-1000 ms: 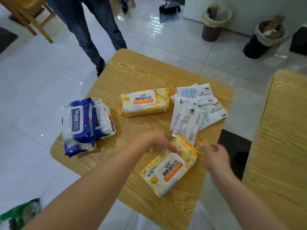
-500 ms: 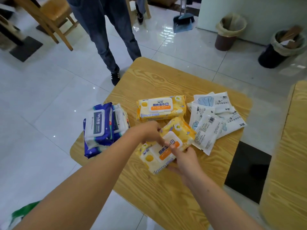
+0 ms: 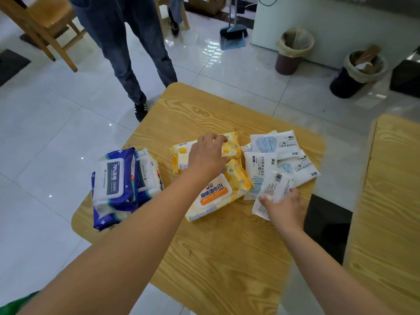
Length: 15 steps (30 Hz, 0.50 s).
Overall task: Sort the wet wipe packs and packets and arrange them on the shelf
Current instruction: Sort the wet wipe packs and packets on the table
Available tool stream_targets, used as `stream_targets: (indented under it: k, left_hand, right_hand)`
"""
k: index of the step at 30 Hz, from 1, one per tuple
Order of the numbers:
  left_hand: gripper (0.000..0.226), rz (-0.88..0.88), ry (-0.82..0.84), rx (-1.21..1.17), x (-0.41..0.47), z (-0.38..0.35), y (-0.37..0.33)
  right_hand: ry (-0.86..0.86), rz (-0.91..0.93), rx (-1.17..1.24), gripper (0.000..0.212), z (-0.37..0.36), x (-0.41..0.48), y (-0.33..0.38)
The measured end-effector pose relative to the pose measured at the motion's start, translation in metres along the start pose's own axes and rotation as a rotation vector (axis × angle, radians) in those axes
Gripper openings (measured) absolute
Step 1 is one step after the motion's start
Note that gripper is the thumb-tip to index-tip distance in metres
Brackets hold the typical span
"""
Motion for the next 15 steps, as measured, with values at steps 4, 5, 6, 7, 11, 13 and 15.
stream_targets:
  k: [4, 5, 6, 7, 11, 13, 15]
  left_hand:
    - [0.064, 0.087, 0.072, 0.128, 0.019, -0.004, 0.024]
    - [0.064, 0.118, 0.093, 0.14, 0.02, -0.002, 0.033]
    - [0.062, 0.144, 0.104, 0.141, 0.018, -0.002, 0.039]
    - [0.057, 0.153, 0.089, 0.132, 0.013, -0.001, 0.043]
    - [0.025, 0.07, -0.179, 0.029, -0.032, 0.011, 0.034]
    - [0.021, 0.113, -0.14, -0.104, -0.065, 0.007, 0.028]
    - [0.021, 0.247, 0.064, -0.318, -0.113, -0.02, 0.023]
  right_hand:
    - [0.012, 0.054, -0.016, 0.082, -0.003, 0.018, -0.001]
    - [-0.01, 0.072, 0.041, 0.072, 0.004, 0.027, 0.002]
    - [-0.035, 0.081, 0.097, 0.064, 0.011, 0.035, 0.006]
    - [-0.053, 0.084, 0.129, 0.06, 0.017, 0.042, 0.009]
    - [-0.225, 0.267, 0.084, 0.036, 0.046, 0.032, 0.029]
    - [-0.145, 0.414, 0.181, 0.013, 0.043, 0.001, 0.033]
    - [0.144, 0.453, 0.212, 0.012, 0.013, -0.044, 0.022]
Point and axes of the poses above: each hand's wrist, its own x-axis towards the middle knuckle, its own z-axis out of the back of the hand, y = z × x, the point moved 5 cm from there along x, towards the middle knuckle, and after that the axes turned 5 degrees about -x, right-handed, at the moved point
